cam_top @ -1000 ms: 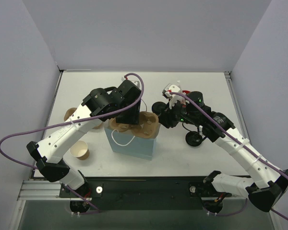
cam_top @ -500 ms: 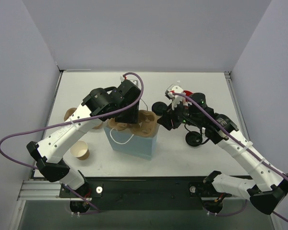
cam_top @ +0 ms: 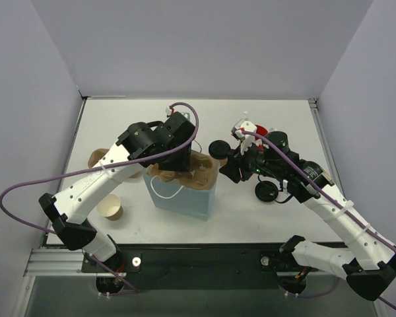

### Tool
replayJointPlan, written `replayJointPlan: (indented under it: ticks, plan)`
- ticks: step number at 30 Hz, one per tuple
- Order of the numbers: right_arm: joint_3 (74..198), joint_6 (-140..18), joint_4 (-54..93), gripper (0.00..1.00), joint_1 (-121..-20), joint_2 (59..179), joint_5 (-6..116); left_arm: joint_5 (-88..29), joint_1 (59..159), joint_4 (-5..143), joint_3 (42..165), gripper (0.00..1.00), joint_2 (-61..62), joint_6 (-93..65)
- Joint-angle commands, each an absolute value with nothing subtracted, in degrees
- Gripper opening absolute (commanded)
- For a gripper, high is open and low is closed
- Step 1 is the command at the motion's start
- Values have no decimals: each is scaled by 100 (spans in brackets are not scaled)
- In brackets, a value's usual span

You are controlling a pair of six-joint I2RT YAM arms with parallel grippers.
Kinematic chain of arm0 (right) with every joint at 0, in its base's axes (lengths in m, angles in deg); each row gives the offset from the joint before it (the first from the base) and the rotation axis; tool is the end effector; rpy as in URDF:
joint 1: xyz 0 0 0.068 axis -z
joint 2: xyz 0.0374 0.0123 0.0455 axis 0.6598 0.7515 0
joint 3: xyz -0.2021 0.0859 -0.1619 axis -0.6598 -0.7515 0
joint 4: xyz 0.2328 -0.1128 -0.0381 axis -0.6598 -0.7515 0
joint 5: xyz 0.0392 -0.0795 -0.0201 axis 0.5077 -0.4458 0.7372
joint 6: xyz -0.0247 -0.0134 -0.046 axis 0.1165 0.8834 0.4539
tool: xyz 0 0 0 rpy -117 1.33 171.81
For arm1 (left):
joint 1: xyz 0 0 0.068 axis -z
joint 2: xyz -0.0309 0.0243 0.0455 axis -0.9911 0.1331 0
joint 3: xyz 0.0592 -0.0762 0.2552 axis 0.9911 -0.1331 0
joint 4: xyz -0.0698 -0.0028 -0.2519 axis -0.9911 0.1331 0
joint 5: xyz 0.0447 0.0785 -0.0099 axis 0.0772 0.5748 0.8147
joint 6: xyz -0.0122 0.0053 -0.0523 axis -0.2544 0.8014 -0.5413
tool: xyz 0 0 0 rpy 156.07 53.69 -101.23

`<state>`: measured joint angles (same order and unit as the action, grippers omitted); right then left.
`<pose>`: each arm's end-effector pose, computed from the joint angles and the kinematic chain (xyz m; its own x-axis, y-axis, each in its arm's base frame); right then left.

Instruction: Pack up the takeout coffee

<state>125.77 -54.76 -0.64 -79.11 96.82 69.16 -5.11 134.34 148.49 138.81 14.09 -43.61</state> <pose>0.1693 0.1480 0.4009 -0.1999 -0.1465 -0.9688 -0.8487 0.5201 0.0965 0.1837 -0.2192 0.4180 -0.8406 0.0440 -0.5399 0.1545 0.9748 -0.1612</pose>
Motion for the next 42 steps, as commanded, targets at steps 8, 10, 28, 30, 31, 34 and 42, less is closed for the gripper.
replayJointPlan:
  ticks: [8, 10, 28, 30, 31, 34, 42]
  plan:
    - [12593, -5530, -69, 39, -7872, 9434, 6766, -389, 13456, 16142, 13611, 36, 1475, -4525]
    - [12602, -5521, -87, 39, -7873, 9416, 6766, -311, 13456, 16142, 13637, 36, 1510, -4525]
    - [12541, -5644, -96, 39, -7881, 9319, 6862, -126, 13412, 16150, 13480, 35, 1607, -4621]
    - [12550, -5635, -105, 39, -7890, 9319, 6853, -126, 13412, 16150, 13401, 35, 1545, -4648]
    - [12550, -5618, -105, 39, -7881, 9310, 6845, -117, 13412, 16150, 13339, 35, 1536, -4648]
    - [12576, -5609, -105, 40, -7890, 9302, 6845, -99, 13420, 16159, 13304, 35, 1580, -4665]
    - [12593, -5538, -175, 41, -7890, 9223, 6774, 59, 13421, 16150, 13251, 34, 1765, -4648]
